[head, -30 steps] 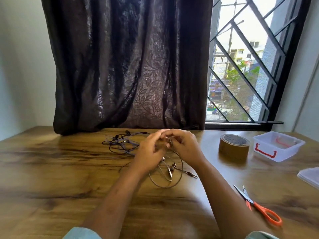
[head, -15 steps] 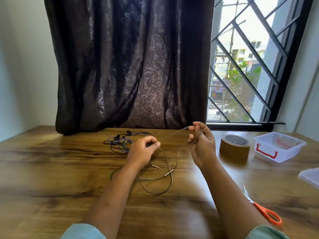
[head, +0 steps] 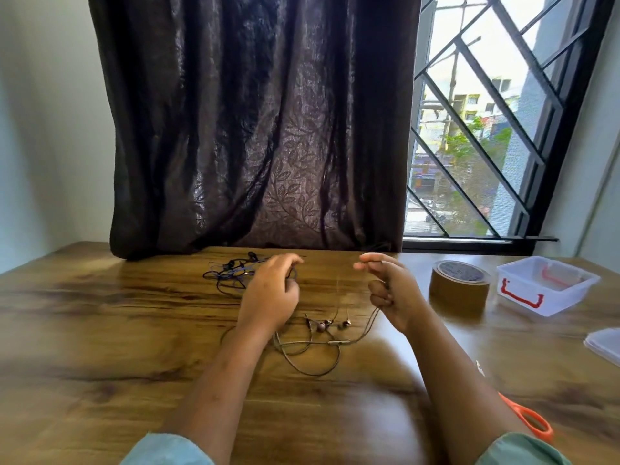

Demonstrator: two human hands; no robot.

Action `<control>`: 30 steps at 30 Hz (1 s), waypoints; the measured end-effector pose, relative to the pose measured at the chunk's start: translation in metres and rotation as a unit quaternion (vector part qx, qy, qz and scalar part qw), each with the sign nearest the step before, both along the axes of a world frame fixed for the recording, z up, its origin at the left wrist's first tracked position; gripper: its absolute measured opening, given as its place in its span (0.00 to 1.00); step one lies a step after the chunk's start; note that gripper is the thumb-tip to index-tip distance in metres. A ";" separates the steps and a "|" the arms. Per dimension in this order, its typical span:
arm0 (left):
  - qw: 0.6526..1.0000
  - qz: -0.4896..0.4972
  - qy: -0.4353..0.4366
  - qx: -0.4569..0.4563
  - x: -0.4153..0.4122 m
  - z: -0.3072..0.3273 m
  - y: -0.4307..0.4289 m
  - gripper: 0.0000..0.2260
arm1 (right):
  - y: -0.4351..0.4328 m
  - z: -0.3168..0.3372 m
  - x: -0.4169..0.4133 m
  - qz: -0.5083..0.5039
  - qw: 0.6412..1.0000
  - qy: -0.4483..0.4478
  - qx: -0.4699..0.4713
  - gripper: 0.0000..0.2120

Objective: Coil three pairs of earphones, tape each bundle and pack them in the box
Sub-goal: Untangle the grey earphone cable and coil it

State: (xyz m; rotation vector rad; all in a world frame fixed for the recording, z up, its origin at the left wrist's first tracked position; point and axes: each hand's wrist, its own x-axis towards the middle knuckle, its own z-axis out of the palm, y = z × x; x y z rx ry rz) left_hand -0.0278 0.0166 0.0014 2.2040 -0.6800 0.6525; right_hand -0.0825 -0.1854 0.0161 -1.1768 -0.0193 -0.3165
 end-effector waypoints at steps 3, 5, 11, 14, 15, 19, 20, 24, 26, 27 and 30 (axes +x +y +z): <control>0.980 -0.145 0.098 -0.091 -0.016 0.003 -0.019 0.19 | 0.016 0.005 -0.001 0.086 0.995 0.009 -0.044 0.15; 0.944 -0.224 0.188 -0.150 -0.023 0.004 -0.028 0.19 | 0.024 0.009 -0.001 0.119 0.990 -0.009 -0.073 0.14; 0.890 -0.267 0.280 -0.241 -0.021 0.017 -0.019 0.09 | 0.017 0.012 0.002 0.072 0.993 -0.050 -0.074 0.15; 0.842 -0.296 0.362 -0.268 -0.020 0.025 -0.009 0.11 | 0.011 0.009 0.003 0.015 0.998 -0.049 -0.046 0.14; 0.828 -0.299 0.385 -0.278 -0.018 0.027 -0.005 0.12 | 0.009 0.009 0.004 -0.009 0.998 -0.051 -0.030 0.14; 0.819 -0.286 0.423 -0.262 -0.012 0.029 0.007 0.12 | 0.001 0.003 0.005 -0.096 0.995 -0.022 0.004 0.15; 0.816 -0.285 0.428 -0.264 -0.011 0.028 0.007 0.12 | 0.001 0.002 0.005 -0.098 0.995 -0.014 -0.007 0.14; 0.731 -0.283 0.436 -0.441 -0.004 0.028 0.011 0.12 | -0.001 -0.002 0.007 -0.059 0.997 0.018 -0.042 0.14; 0.677 -0.256 0.409 -0.556 0.004 0.031 0.019 0.11 | -0.005 -0.003 0.005 -0.023 0.996 0.035 -0.078 0.13; 0.654 -0.236 0.391 -0.603 0.008 0.031 0.023 0.11 | -0.005 -0.003 0.004 -0.002 0.992 0.043 -0.117 0.12; 0.569 -0.193 0.341 -0.723 0.015 0.029 0.041 0.07 | -0.002 -0.003 -0.001 0.044 0.959 0.072 -0.272 0.11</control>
